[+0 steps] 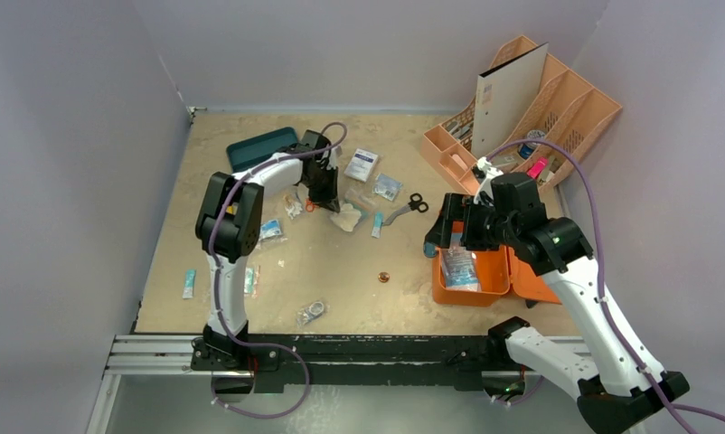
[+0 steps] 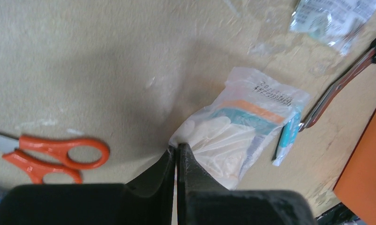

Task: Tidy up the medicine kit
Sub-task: Pick up the medical item at the center of the board, then place the medical item at the medicine box.

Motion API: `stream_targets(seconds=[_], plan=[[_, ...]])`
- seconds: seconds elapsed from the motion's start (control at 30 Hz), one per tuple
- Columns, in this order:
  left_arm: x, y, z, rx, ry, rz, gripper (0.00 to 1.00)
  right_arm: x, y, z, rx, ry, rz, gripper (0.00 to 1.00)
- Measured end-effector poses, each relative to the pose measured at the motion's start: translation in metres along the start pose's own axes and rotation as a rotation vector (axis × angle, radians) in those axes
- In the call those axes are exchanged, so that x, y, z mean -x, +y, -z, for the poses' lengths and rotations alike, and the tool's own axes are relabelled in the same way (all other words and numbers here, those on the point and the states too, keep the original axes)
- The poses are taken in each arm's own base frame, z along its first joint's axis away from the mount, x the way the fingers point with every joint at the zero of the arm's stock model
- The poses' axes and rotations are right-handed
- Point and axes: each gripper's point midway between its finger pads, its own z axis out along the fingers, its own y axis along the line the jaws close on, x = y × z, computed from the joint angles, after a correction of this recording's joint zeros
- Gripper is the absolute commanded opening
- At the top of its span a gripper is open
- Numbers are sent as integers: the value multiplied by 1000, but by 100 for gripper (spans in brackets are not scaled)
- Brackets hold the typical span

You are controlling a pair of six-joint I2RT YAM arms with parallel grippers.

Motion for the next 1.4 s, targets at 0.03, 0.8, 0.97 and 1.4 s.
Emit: stream_targets(seconds=[0.03, 0.8, 0.97, 1.4], plan=[[-3, 1, 2, 7, 3, 9, 0, -1, 0, 0, 1, 1, -4, 99], [-39, -69, 118, -240, -112, 228, 0, -2, 27, -20, 154, 0, -196, 85], [-37, -102, 159, -399, -182, 287, 0, 9, 41, -21, 221, -28, -240, 69], [-44, -144, 208, -681, -200, 426, 0, 44, 71, -27, 363, -100, -279, 64]])
